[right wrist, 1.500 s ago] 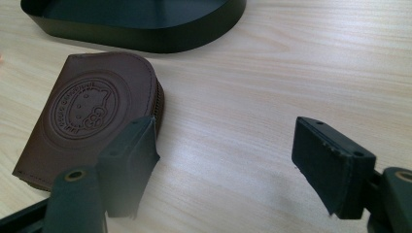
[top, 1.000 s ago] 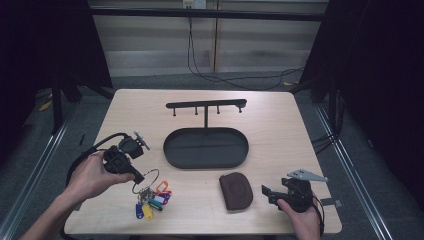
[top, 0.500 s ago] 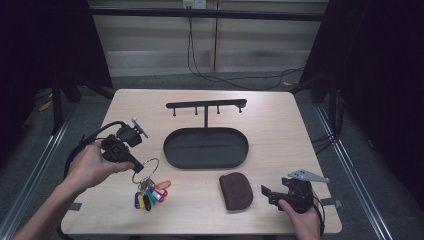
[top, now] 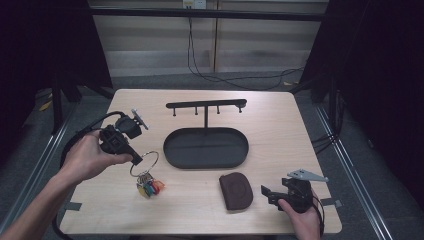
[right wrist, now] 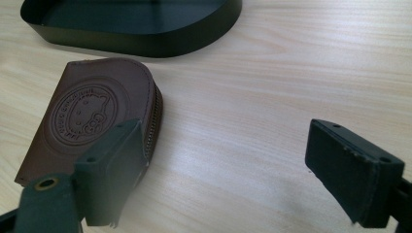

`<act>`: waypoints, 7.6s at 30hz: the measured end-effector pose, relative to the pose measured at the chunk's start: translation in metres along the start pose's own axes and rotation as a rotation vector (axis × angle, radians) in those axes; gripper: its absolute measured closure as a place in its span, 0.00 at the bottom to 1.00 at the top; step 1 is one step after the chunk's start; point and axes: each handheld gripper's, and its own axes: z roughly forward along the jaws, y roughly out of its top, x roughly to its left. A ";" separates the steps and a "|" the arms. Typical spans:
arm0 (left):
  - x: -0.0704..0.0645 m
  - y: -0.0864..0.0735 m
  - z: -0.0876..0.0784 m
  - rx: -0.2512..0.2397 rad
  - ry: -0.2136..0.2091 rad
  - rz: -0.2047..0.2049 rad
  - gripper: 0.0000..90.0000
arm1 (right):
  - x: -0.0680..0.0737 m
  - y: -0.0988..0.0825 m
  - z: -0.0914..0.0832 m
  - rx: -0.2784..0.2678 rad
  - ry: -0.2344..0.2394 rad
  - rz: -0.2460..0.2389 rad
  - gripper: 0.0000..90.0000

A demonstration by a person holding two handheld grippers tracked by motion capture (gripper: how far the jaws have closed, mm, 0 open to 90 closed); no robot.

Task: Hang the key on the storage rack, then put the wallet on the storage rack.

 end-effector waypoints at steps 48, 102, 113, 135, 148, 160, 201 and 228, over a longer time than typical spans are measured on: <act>0.024 0.081 -0.039 -0.020 -0.013 -0.058 0.98 | 0.001 -0.002 -0.002 0.003 0.006 0.005 0.16; 0.054 0.141 0.001 0.085 0.085 -0.130 0.97 | 0.002 -0.002 0.000 0.013 0.022 -0.002 0.16; 0.057 0.142 0.010 0.088 0.106 -0.162 0.96 | 0.002 -0.002 0.000 0.011 0.024 -0.009 0.17; 0.053 0.122 0.007 0.035 0.026 -0.173 0.87 | 0.003 0.000 0.003 0.018 0.027 -0.014 0.17; 0.059 0.088 0.002 -0.150 -0.115 -0.228 0.58 | 0.003 0.000 0.002 0.019 0.028 -0.011 0.17; 0.057 0.065 0.015 -0.207 -0.134 -0.205 0.44 | 0.002 0.000 0.003 0.020 0.023 0.000 0.17; 0.032 -0.059 0.097 -0.458 -0.193 -0.239 0.32 | 0.002 -0.001 0.000 0.023 0.027 0.014 0.19; -0.015 -0.125 0.143 -0.559 -0.299 -0.135 0.21 | 0.011 0.008 0.001 0.023 0.111 -0.023 0.23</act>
